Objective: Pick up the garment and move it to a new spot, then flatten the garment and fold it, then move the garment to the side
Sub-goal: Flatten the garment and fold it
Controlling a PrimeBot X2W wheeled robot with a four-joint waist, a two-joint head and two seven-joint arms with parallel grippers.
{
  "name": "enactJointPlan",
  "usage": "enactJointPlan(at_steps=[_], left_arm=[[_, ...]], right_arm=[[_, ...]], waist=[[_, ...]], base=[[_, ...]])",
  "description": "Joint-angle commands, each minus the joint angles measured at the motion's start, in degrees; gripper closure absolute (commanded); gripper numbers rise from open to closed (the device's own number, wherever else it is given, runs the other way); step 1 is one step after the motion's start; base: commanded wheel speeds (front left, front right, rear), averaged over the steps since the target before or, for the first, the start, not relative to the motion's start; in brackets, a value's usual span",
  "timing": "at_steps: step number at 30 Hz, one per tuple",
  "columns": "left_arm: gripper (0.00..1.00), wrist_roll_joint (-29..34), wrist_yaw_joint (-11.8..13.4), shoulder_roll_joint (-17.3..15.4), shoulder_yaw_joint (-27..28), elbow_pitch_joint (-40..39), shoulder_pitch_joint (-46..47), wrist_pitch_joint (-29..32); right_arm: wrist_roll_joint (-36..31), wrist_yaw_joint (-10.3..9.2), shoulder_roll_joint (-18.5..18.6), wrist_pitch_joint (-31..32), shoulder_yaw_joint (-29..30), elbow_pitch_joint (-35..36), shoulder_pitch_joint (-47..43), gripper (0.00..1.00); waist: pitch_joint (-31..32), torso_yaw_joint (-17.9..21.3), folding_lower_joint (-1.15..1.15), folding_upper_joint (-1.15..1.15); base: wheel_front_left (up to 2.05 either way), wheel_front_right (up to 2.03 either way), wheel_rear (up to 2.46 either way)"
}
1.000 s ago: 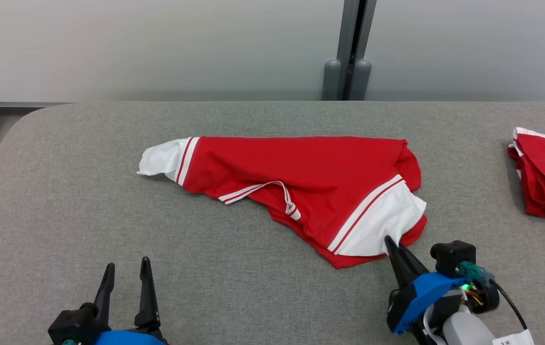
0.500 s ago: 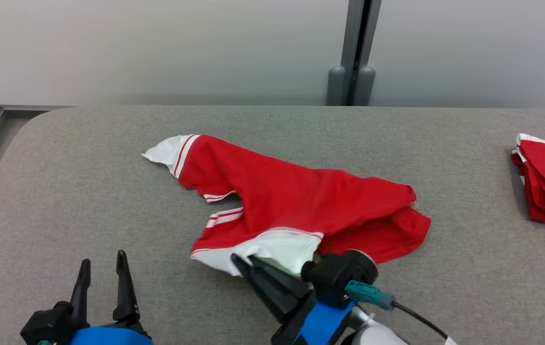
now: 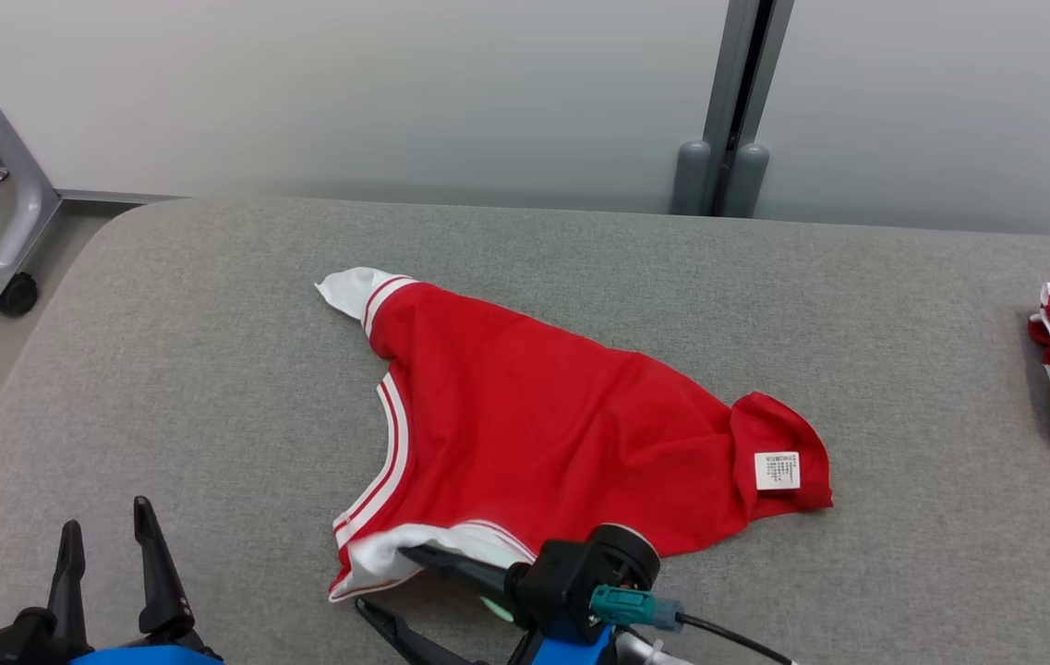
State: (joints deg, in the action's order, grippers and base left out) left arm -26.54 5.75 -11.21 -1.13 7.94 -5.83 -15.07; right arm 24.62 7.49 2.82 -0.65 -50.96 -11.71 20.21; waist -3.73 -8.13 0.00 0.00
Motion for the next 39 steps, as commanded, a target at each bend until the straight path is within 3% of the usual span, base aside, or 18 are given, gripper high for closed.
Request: enactJointPlan(at_steps=[1,6,10,17,22,30,35,36,37,38,39], left_arm=[[0.00,0.52,-0.15,-0.01,-0.01,-0.33,-0.35,-0.14],[0.00,1.16,-1.01,0.77,-1.13,0.22,-0.21,-0.14],[0.00,2.11,-1.64,1.37,-2.95,0.51,0.29,-0.14],[0.00,3.34,-3.43,3.21,-7.87,1.81,1.71,0.07],[0.00,3.98,-4.92,4.34,-10.86,3.81,3.15,0.11],[0.00,4.49,-5.75,5.18,-12.26,5.67,5.54,-0.06],[0.00,4.60,-5.87,5.44,-12.10,6.12,6.26,-0.11],[0.00,4.65,-5.76,5.55,-12.07,6.13,6.40,-0.11],[0.00,4.68,-5.79,5.61,-12.03,6.18,6.46,-0.13],[0.00,4.70,-5.81,5.63,-11.92,6.20,6.48,-0.14],[0.00,4.73,-5.78,5.67,-11.80,6.22,6.41,-0.15]], right_arm=[[0.23,0.01,0.15,-0.46,0.43,-0.40,0.73,0.00],[-2.27,0.01,0.15,-1.52,4.48,-1.70,0.20,0.00],[-6.28,0.01,0.17,-1.31,11.19,-3.45,-1.17,0.00],[-24.32,0.01,0.41,3.75,27.29,-9.54,0.53,0.00],[-30.01,0.01,1.07,7.80,34.80,-13.85,2.97,0.00],[-33.06,0.01,2.58,12.41,40.06,-22.39,8.85,0.00],[-32.67,0.01,2.75,16.50,40.01,-27.97,11.38,0.00],[-32.18,0.01,2.83,16.84,39.87,-28.71,11.91,0.09],[-31.61,0.01,2.90,16.91,39.73,-29.28,12.25,0.53],[-31.23,0.01,3.10,16.74,39.67,-29.77,12.57,0.64],[-30.95,0.01,3.23,16.39,39.66,-29.97,12.97,0.85]], waist=[[0.04,0.28,0.00,0.00],[0.32,1.73,0.00,0.00],[0.45,2.95,0.00,0.00],[-0.10,3.99,0.00,0.00],[-1.26,3.38,0.00,0.00],[-3.34,0.94,0.00,0.00],[-4.13,-0.45,0.00,0.00],[-4.23,-0.61,0.00,0.00],[-4.31,-0.72,0.00,0.00],[-4.38,-0.78,0.00,0.00],[-4.41,-0.77,0.00,0.00]], base=[[0.00,0.00,0.00],[0.00,0.00,0.00],[0.00,0.00,0.00],[0.00,0.00,0.00],[0.00,0.00,0.00],[0.00,0.00,0.00],[0.00,0.00,0.00],[0.00,0.00,0.00],[0.00,0.00,0.00],[0.00,0.00,0.00],[0.00,0.00,0.00]])
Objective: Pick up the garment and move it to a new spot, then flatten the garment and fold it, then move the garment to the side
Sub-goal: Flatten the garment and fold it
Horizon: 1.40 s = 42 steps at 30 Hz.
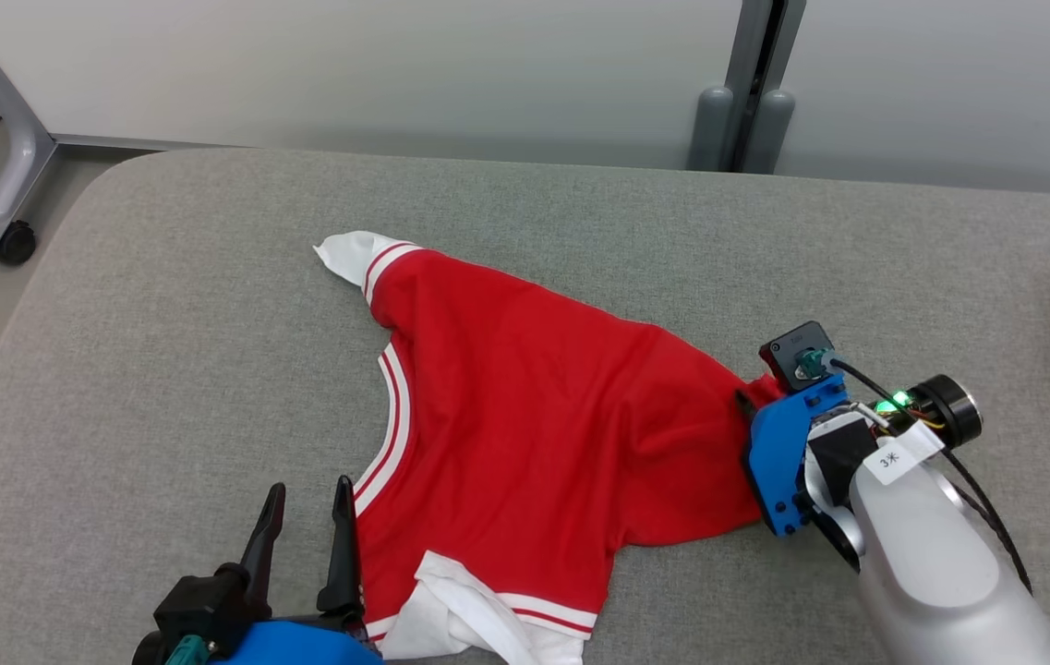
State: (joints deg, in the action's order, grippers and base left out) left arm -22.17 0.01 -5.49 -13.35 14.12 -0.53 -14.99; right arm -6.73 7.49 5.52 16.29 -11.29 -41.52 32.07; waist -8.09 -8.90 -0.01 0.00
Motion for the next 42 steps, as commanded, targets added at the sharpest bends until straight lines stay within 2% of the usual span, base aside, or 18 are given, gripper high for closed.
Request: enactJointPlan(at_steps=[1,8,15,22,25,32,33,35,36,42], left_arm=[[0.00,0.38,0.03,0.00,0.54,0.01,1.03,-0.23],[0.00,0.71,0.26,0.07,1.97,-0.98,0.57,-0.25],[0.00,1.18,0.09,-0.18,2.98,-1.68,-0.05,-0.26],[0.00,1.37,-0.09,-0.23,3.56,-1.81,-0.42,-0.26],[0.00,1.40,-0.12,-0.34,3.97,-1.86,-0.45,-0.26],[0.00,1.41,-0.10,-0.67,4.68,-2.00,-0.83,-0.26],[0.00,1.42,-0.18,-0.68,4.67,-1.97,-0.86,-0.26],[0.00,1.47,-0.25,-0.74,4.75,-1.89,-0.87,-0.26],[0.00,1.46,-0.30,-0.80,4.80,-1.85,-0.82,-0.26],[0.00,1.33,-0.23,-1.15,5.35,-1.99,-0.80,-0.26]], right_arm=[[0.62,0.01,0.65,-0.86,0.03,-0.35,1.55,1.00],[2.94,0.01,1.42,-4.73,0.24,1.56,4.74,1.00],[4.55,0.01,3.24,-10.84,0.80,8.42,5.48,1.00],[5.73,0.01,4.42,-15.32,1.35,13.91,-3.13,1.00],[6.08,0.01,4.07,-17.26,2.68,16.35,-9.44,1.00],[3.80,0.01,1.98,-20.21,9.55,20.42,-21.98,1.00],[3.32,0.01,1.45,-20.62,10.48,20.64,-23.45,0.85],[2.91,0.01,0.42,-21.25,12.36,21.27,-25.77,0.47],[2.73,0.01,0.15,-21.50,12.87,21.34,-26.80,0.00],[3.44,0.01,-1.27,-22.06,14.30,22.90,-30.09,0.00]], waist=[[-0.08,0.09,0.01,0.00],[0.28,2.33,0.01,0.00],[0.71,5.00,0.01,0.00],[0.93,6.43,0.01,0.00],[0.97,7.01,0.01,0.00],[1.10,8.49,0.01,0.00],[1.14,8.64,0.01,0.00],[1.24,8.91,0.01,0.00],[1.29,9.01,0.01,0.00],[1.73,9.54,0.01,0.00]], base=[[0.00,0.00,0.00],[0.00,0.00,0.00],[0.00,0.00,0.00],[0.00,0.00,0.00],[0.00,0.00,0.00],[0.00,0.00,0.00],[0.00,0.00,0.00],[0.00,0.00,0.00],[0.00,0.00,0.00],[0.00,0.00,0.00]])
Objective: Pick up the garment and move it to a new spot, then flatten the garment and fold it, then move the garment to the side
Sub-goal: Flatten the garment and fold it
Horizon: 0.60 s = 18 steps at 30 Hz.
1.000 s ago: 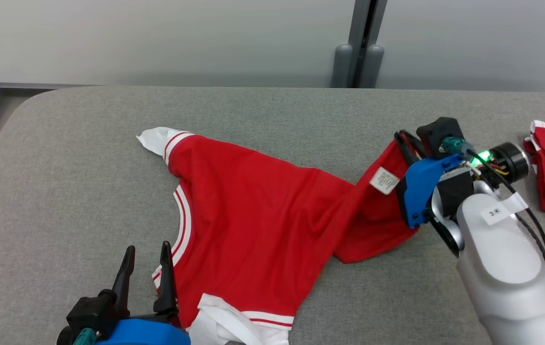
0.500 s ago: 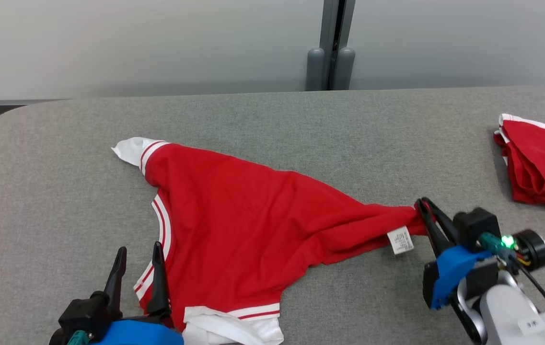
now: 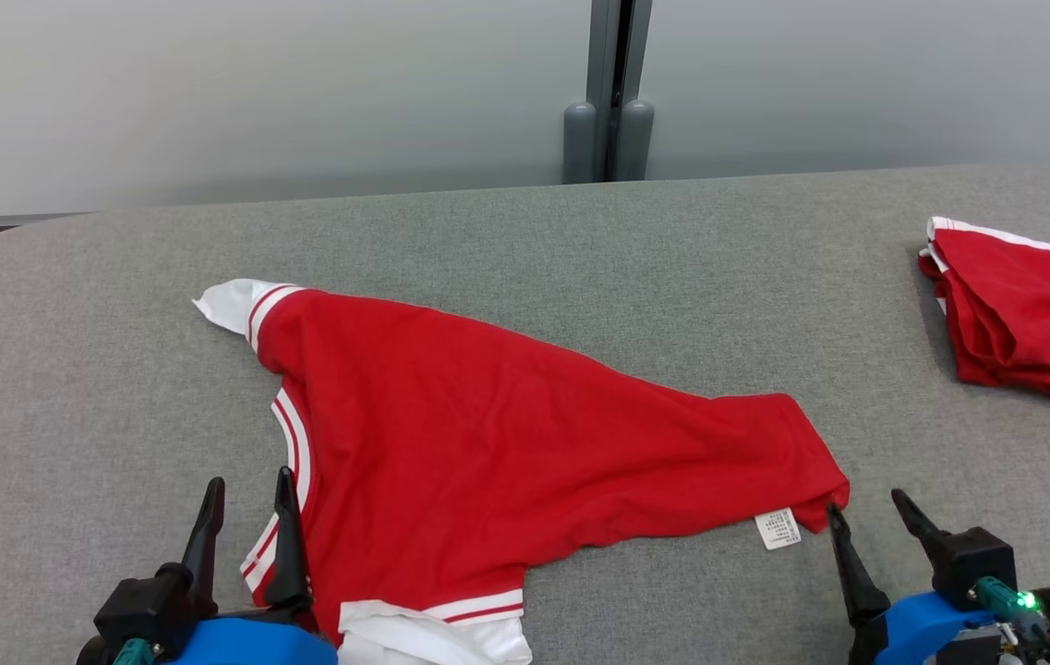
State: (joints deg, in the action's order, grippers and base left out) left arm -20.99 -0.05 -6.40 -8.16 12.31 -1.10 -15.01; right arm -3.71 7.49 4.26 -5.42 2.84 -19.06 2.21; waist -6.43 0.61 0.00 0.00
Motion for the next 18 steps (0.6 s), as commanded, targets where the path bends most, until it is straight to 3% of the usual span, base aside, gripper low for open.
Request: enactJointPlan(at_steps=[1,9,18], left_arm=[[0.00,0.16,-0.05,-0.30,0.25,-0.26,-0.28,-0.23],[0.00,0.44,0.01,-1.92,-0.09,-0.02,0.26,1.39],[0.00,1.03,-3.77,-6.52,-3.92,8.04,6.89,14.19]], right_arm=[[0.86,0.01,-0.19,-0.49,0.36,1.12,-0.16,0.00],[1.63,0.01,-0.99,-2.42,1.65,9.32,3.14,0.00],[3.74,0.01,-1.33,-1.99,-4.01,14.36,4.88,0.00]], waist=[[0.20,0.06,0.00,0.00],[1.63,-0.29,0.00,0.00],[0.53,-0.37,0.00,0.00]], base=[[0.00,0.00,0.00],[0.00,0.00,0.00],[0.00,0.00,0.00]])
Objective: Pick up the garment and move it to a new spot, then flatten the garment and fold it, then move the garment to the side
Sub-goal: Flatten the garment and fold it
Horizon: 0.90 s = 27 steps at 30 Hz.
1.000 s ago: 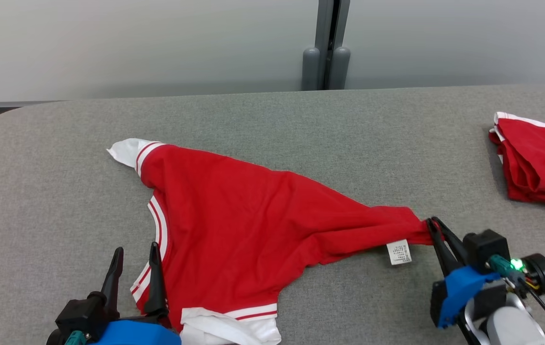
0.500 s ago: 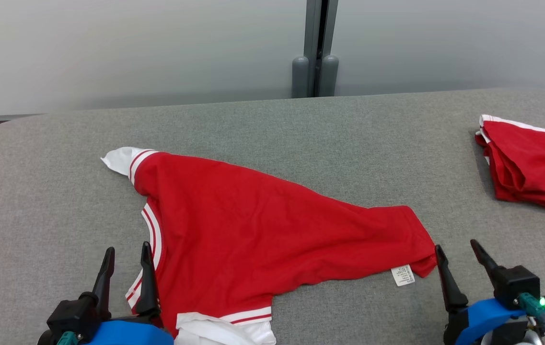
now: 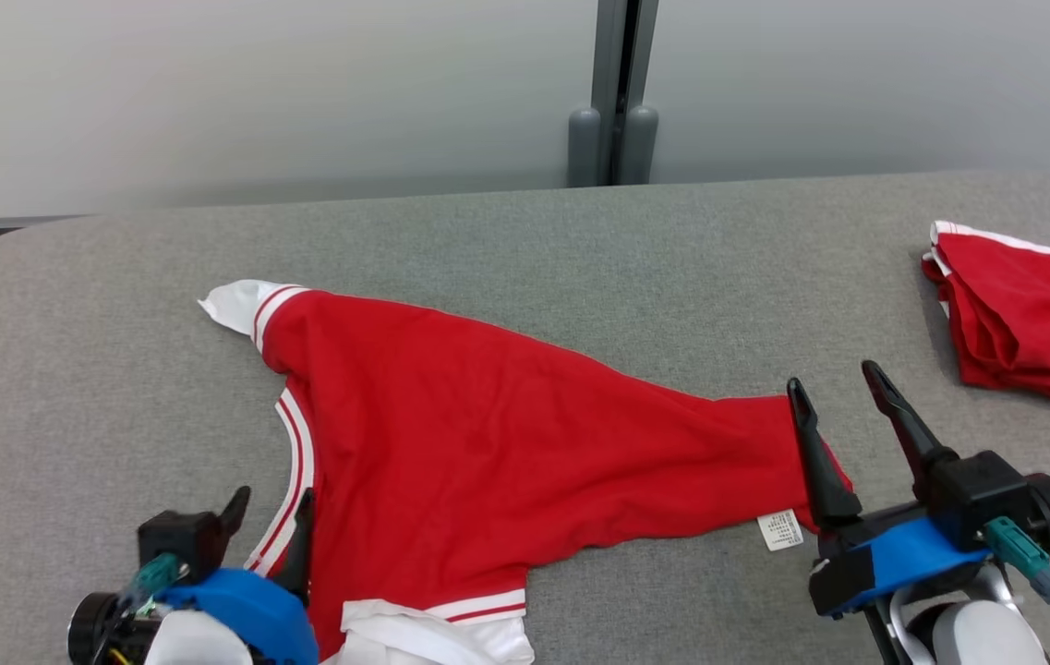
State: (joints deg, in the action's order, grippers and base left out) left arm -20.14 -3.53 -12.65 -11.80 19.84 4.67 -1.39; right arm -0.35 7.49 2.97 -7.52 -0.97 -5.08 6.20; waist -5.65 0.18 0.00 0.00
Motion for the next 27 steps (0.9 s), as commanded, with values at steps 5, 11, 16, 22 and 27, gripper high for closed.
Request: enactJointPlan(at_steps=[5,11,16,22,27], left_arm=[[0.00,0.46,-2.12,-0.87,-3.30,4.67,5.82,4.38],[0.00,-0.18,-2.91,-0.23,-4.94,9.69,10.92,5.31],[0.56,-0.65,-3.18,-0.01,-5.60,14.71,14.60,5.49],[1.00,-0.06,-3.13,-0.37,-6.29,16.82,19.47,1.71],[1.00,1.40,-1.42,-1.49,-5.42,17.27,24.93,-2.85]], right_arm=[[1.45,0.01,-0.05,0.11,-2.19,1.10,2.07,0.00],[1.73,0.01,-0.07,-0.14,-2.82,1.25,3.26,0.00],[1.45,0.01,-0.07,-0.45,-2.75,1.53,4.30,0.00],[0.93,0.01,-0.07,-0.81,-1.13,2.18,4.39,0.00],[0.90,0.01,-0.08,-1.31,0.14,2.95,5.01,0.00]], waist=[[-2.34,1.08,0.00,0.00],[-4.83,2.34,0.00,0.00],[-6.60,3.30,0.00,0.00],[-8.82,3.62,0.00,0.00],[-10.49,3.83,0.00,0.00]], base=[[0.00,0.00,0.00],[0.00,0.00,0.00],[0.00,0.00,0.00],[0.00,0.00,0.00],[0.00,0.00,0.00]])
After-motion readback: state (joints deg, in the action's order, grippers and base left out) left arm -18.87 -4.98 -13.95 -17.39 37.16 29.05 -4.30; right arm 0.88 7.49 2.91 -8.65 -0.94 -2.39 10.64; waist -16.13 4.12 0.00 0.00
